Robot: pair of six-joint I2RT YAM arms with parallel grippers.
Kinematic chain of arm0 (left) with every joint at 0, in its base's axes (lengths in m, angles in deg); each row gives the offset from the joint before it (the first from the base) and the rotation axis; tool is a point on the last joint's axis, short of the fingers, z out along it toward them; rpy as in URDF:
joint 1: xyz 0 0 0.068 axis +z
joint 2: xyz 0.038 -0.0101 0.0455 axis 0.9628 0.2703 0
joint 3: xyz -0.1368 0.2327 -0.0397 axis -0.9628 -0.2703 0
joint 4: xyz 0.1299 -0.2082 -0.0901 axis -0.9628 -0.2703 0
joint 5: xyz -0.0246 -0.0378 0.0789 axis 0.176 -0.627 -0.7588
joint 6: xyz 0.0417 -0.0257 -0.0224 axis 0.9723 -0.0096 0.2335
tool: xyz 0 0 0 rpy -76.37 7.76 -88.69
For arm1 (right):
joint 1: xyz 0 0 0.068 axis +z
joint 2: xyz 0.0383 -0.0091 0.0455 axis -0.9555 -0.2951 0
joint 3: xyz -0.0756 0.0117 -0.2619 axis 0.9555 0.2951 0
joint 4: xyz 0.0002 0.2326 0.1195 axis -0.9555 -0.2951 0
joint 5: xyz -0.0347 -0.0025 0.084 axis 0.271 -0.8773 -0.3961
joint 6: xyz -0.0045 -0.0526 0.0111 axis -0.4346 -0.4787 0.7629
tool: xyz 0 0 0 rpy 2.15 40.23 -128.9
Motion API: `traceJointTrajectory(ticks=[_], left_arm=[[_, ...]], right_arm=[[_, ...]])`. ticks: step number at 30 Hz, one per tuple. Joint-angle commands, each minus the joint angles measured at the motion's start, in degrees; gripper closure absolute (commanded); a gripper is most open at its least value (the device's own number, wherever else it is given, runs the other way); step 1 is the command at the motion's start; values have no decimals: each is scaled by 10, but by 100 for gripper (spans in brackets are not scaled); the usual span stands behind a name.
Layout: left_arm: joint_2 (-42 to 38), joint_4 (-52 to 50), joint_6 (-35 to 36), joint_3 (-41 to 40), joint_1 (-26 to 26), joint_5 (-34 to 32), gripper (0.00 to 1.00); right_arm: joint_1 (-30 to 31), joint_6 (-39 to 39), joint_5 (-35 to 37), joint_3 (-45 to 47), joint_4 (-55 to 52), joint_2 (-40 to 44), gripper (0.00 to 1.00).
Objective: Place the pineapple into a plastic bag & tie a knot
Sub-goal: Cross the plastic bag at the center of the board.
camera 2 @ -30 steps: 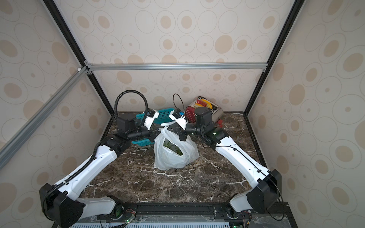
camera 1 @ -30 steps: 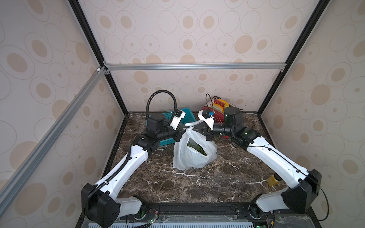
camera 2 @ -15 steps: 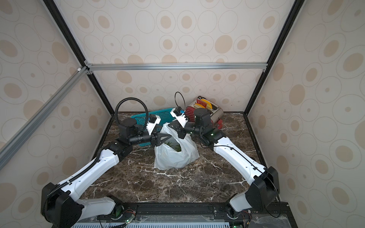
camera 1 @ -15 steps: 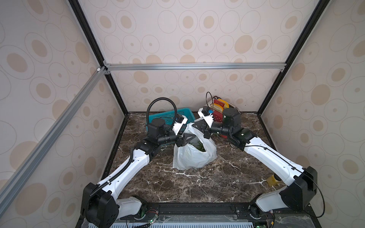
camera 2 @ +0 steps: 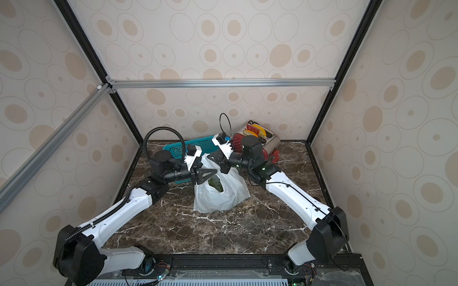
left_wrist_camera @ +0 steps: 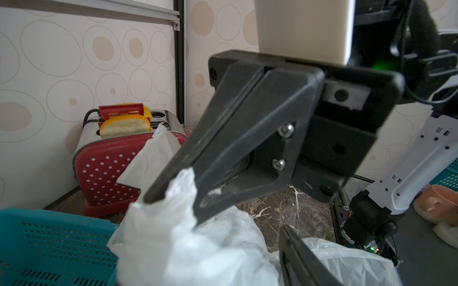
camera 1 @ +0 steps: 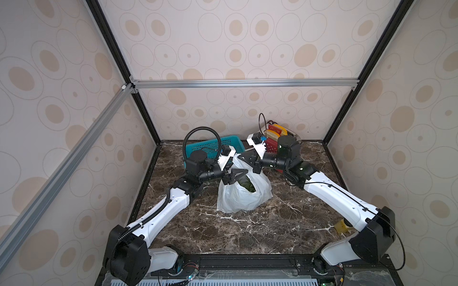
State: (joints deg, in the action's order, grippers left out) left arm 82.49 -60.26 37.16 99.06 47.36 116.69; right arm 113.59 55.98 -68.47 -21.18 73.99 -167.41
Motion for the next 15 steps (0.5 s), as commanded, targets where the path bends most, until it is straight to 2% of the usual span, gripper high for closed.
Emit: traceJointTrajectory(ticks=[1, 3, 6, 11, 12, 13, 15], left_arm=[[9, 53, -11, 2, -9, 0, 36], [15, 69, -12, -2, -13, -1, 39], [21, 108, -25, -16, -16, -12, 50], [19, 160, -29, -38, -17, -30, 80], [19, 164, -26, -40, -17, -32, 88], [20, 164, -22, -40, -18, -33, 94], [17, 170, -16, -43, -18, -37, 100]], right_arm=[[6, 33, -15, -13, 41, -14, 100], [10, 42, -17, -15, 50, -22, 100], [11, 54, -13, -10, 63, -24, 100], [11, 48, -2, -5, 45, -13, 100], [11, 46, 5, -8, 28, -8, 95], [11, 41, 12, -15, 7, -4, 86], [11, 35, 29, -23, -34, 12, 62]])
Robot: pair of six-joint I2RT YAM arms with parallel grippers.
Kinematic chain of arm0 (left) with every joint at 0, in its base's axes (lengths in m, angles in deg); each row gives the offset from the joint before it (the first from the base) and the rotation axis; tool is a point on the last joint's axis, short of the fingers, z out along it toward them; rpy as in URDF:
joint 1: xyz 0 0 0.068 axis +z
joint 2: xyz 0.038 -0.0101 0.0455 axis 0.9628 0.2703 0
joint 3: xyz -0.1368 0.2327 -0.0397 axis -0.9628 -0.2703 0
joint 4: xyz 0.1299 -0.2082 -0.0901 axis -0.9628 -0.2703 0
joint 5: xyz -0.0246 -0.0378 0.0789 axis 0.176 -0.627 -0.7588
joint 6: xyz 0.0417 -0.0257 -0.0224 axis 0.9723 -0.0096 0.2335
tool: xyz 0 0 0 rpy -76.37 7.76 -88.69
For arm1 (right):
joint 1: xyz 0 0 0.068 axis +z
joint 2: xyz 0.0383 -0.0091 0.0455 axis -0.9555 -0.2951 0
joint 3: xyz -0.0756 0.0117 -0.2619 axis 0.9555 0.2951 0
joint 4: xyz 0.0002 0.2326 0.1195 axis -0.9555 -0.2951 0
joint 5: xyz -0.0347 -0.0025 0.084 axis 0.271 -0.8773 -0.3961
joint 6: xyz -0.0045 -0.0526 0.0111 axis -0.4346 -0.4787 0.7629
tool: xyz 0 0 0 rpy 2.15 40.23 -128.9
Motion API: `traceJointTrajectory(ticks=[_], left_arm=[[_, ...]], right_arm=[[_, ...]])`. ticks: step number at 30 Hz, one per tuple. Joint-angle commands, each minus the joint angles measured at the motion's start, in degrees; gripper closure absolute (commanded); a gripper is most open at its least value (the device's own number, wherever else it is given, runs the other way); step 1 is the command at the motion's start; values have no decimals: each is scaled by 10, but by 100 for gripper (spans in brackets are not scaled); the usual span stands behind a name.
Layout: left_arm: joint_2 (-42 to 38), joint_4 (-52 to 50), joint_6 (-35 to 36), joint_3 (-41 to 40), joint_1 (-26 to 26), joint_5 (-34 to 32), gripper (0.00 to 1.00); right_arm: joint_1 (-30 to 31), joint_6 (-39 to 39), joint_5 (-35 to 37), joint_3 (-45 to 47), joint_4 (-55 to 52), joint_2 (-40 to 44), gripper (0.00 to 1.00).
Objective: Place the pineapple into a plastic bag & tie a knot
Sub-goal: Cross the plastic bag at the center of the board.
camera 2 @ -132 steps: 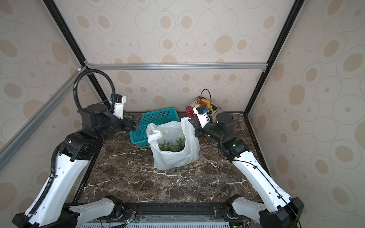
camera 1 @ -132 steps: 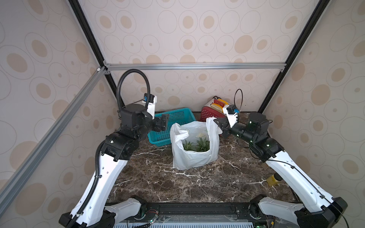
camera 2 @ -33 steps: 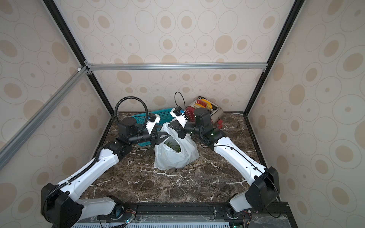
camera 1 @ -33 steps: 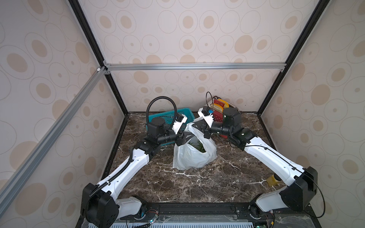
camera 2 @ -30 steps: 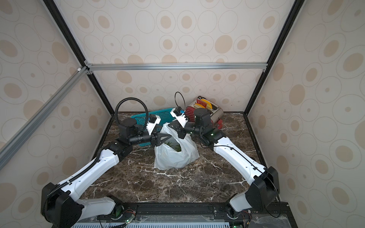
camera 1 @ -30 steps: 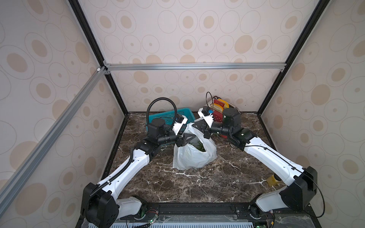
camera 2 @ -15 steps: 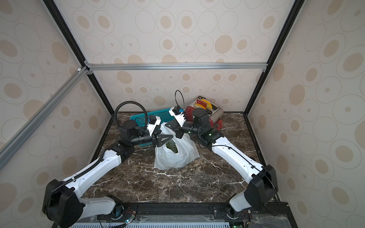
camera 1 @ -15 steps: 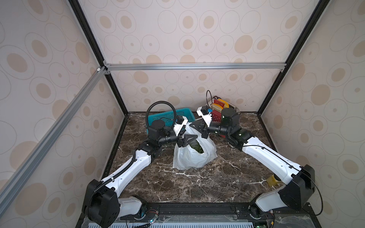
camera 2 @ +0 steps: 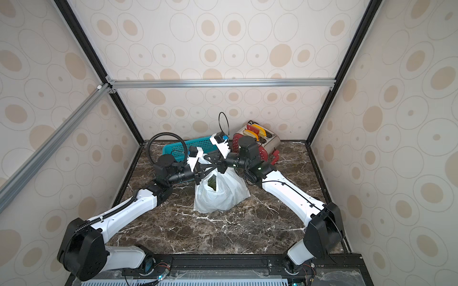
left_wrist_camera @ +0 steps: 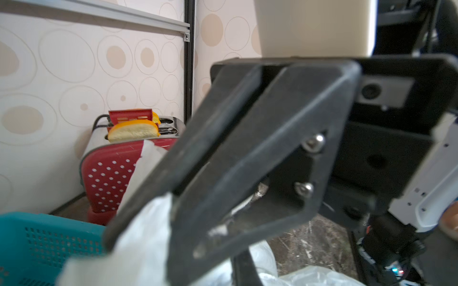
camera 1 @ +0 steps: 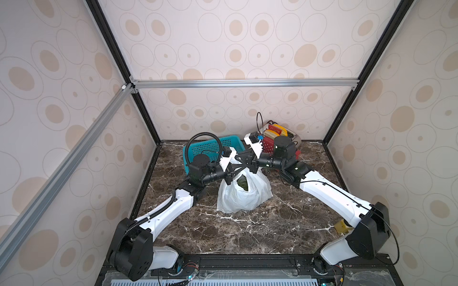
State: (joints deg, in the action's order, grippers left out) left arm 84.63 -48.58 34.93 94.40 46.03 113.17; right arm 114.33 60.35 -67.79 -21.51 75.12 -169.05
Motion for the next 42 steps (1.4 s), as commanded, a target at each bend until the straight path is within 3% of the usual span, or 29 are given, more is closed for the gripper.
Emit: traceJointTrajectory(ticks=[1, 4, 6, 10, 13, 17, 23, 32, 40, 42], left_arm=[[-6, 55, 10, 1, -5, -3, 100], [-7, 58, 21, -3, -5, -6, 100], [-10, 59, 31, -5, -6, -3, 100], [-23, 65, 57, -17, -6, 0, 100], [-34, 63, 91, -24, -6, 5, 100], [-46, 45, 137, -24, -6, 2, 100], [-46, 20, 176, -16, -10, 13, 100], [-34, 15, 199, -6, -22, 14, 100], [-31, -32, 229, 7, -32, -3, 100], [-30, -45, 236, 10, -34, -7, 100]], right_arm=[[3, -11, 36, -23, -69, 40, 50], [0, -12, 89, -24, -147, 89, 30], [-7, -3, 135, -36, -224, 123, 25], [-60, 50, 182, -97, -405, 135, 25], [-115, 100, 137, -156, -513, 101, 27], [-131, 134, 79, -243, -592, 33, 27], [-132, 192, -16, -311, -566, -38, 23], [-134, 215, -75, -358, -560, -146, 18], [-132, 249, -160, -328, -496, -167, 23], [-131, 258, -173, -317, -481, -166, 28]])
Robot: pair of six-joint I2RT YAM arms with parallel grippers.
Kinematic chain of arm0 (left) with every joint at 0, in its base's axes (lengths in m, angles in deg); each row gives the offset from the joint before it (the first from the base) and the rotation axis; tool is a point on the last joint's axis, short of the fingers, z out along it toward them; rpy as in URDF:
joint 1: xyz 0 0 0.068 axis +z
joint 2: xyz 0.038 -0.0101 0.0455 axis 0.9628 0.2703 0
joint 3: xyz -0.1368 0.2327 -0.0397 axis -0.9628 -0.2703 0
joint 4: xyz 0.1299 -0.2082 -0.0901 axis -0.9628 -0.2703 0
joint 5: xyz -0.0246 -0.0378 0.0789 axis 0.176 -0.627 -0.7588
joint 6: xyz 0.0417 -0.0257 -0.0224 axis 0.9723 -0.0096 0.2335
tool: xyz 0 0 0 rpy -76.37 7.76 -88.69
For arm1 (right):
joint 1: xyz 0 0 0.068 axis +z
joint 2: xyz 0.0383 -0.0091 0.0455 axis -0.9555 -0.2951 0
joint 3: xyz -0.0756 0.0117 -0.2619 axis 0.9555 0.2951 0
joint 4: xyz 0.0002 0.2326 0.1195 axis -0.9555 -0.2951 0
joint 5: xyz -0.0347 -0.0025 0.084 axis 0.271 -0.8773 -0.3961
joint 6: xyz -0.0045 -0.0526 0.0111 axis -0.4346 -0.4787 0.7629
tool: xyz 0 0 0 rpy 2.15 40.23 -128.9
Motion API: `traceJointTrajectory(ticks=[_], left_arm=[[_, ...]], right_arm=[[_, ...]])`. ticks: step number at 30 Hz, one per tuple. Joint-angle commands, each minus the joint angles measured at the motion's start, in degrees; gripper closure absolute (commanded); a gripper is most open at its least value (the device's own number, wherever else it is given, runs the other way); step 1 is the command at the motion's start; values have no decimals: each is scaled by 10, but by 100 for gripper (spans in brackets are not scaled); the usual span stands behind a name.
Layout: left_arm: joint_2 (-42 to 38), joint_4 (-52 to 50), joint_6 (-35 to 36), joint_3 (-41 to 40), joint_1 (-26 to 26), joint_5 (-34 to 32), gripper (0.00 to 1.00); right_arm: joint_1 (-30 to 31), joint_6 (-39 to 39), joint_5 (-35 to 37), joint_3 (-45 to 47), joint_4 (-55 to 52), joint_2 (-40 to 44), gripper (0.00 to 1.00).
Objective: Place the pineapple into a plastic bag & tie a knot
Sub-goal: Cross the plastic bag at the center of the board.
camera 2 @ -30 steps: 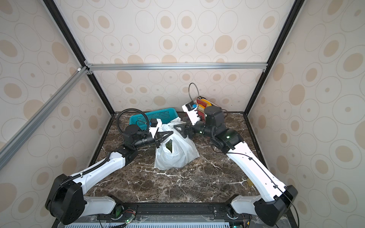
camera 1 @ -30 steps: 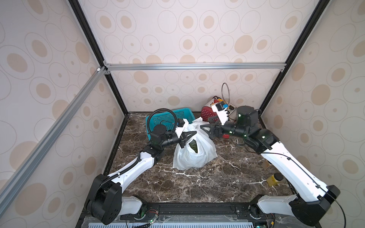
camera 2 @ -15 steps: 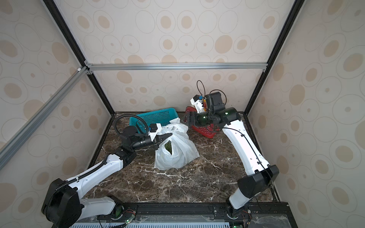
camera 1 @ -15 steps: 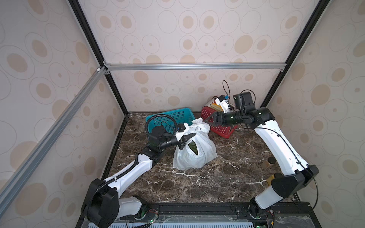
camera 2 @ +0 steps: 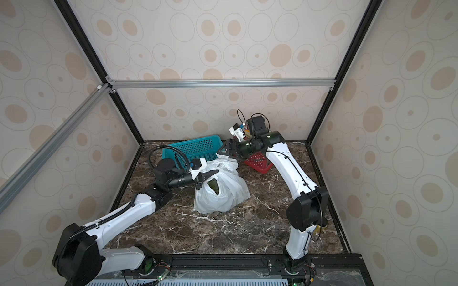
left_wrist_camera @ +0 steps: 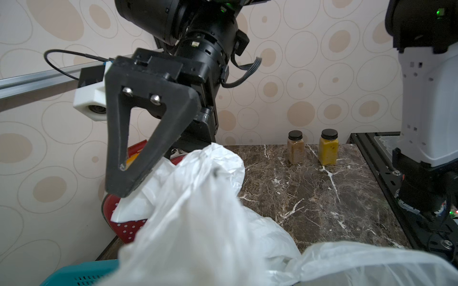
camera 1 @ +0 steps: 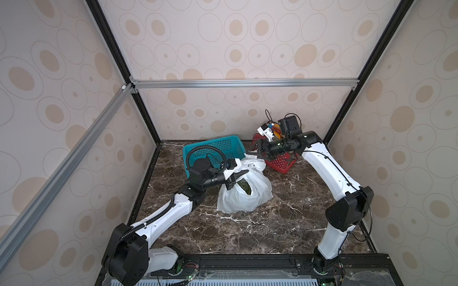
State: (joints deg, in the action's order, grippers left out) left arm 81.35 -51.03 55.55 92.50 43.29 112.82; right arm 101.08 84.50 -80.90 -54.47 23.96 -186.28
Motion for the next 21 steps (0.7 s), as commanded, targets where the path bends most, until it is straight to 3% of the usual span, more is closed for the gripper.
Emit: traceJointTrajectory(ticks=[1, 3, 7, 9, 11, 16, 21], left_arm=[[4, -22, 31, 30, -7, -6, 100], [7, -24, 28, 32, -7, -14, 100], [6, -31, 0, 39, -7, -51, 100], [1, -40, -8, 37, -7, -67, 100], [-9, -56, -10, 36, -7, -78, 90], [-37, -70, -10, 32, -7, -92, 47], [-49, -96, -5, 58, -7, -70, 27]], right_arm=[[2, 17, -46, 14, 32, 4, 32], [2, 16, -51, 18, 31, 4, 43], [2, 17, -51, 25, 40, 14, 85], [2, 22, -50, 29, 48, 17, 97], [2, 29, -50, 32, 56, 16, 100], [4, 27, -42, 36, 59, 9, 100], [5, 21, -35, 41, 53, 4, 100]])
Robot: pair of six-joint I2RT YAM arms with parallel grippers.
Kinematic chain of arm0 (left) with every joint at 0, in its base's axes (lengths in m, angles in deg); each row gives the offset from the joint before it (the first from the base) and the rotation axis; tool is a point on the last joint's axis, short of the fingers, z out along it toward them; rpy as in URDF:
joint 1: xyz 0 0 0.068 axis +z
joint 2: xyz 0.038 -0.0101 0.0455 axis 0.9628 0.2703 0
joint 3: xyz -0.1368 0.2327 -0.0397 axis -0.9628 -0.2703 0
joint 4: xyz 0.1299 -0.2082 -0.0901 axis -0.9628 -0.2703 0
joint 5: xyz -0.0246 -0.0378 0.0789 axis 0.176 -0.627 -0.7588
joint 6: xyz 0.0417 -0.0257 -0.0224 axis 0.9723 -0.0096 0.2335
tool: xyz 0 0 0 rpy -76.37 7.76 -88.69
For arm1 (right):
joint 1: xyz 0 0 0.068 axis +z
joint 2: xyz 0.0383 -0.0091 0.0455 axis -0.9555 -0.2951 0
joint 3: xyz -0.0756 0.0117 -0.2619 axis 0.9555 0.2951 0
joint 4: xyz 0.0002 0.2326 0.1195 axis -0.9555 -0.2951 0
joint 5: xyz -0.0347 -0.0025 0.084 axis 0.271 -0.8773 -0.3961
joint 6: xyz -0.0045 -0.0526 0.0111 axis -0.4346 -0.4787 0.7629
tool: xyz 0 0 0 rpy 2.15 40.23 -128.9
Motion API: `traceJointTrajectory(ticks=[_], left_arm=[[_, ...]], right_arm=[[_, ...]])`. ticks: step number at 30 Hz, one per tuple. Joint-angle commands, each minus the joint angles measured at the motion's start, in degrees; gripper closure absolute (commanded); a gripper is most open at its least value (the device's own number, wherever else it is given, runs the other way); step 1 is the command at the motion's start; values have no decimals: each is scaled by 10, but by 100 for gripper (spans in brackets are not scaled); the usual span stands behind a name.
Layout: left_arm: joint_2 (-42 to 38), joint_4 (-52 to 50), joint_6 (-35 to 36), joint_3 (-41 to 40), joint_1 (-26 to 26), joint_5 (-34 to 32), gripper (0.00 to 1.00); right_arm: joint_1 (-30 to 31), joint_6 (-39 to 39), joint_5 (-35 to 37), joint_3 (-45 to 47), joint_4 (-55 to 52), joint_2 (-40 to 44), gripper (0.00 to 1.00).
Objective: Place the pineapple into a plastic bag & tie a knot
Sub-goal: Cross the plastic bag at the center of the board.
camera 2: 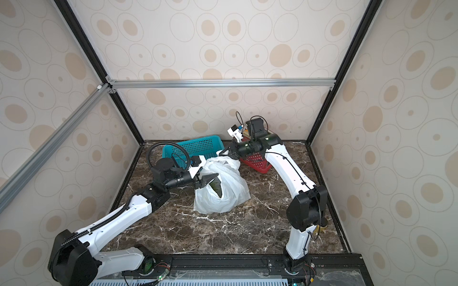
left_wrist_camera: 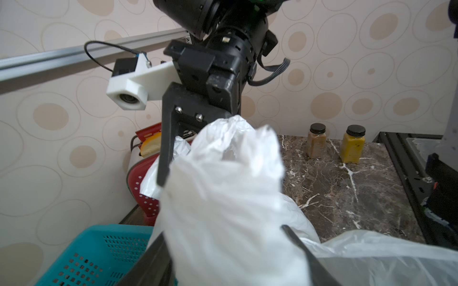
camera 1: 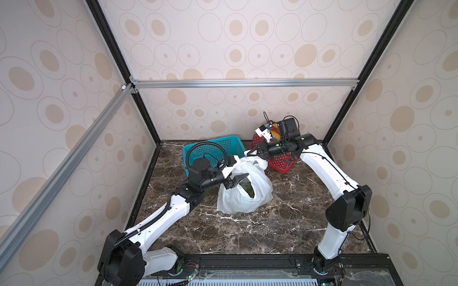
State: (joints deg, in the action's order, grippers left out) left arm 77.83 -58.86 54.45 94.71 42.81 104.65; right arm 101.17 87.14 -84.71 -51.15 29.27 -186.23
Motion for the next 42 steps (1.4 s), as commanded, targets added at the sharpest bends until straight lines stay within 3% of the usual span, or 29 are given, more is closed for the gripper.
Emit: traceJointTrajectory(ticks=[1, 9, 13, 18, 22, 24, 25, 31, 42], left_arm=[[-14, -23, 9, 40, -2, 22, 24], [-17, -30, 9, 58, -3, 109, 5], [-5, -32, 10, 77, -3, 109, 7], [20, -32, -5, 113, -3, 115, 26], [38, -67, -1, 138, -3, 135, 67], [41, -87, 8, 142, -3, 134, 94], [40, -98, 11, 142, -3, 123, 100], [8, -35, -28, 85, -3, -21, 100], [-12, 51, -139, 10, -3, -114, 100]], right_arm=[[5, -6, 3, 10, 0, 3, 100], [5, -9, 6, 20, 0, 2, 100], [5, -12, 4, 22, -2, 0, 100], [5, -19, 5, 20, -12, -1, 100], [5, -21, 5, 20, -13, 1, 100], [5, -27, 9, 19, -19, 3, 100], [5, -33, 13, 16, -25, 4, 100], [2, -81, 86, 11, -41, 35, 100], [27, -225, 173, 17, -36, 98, 100]])
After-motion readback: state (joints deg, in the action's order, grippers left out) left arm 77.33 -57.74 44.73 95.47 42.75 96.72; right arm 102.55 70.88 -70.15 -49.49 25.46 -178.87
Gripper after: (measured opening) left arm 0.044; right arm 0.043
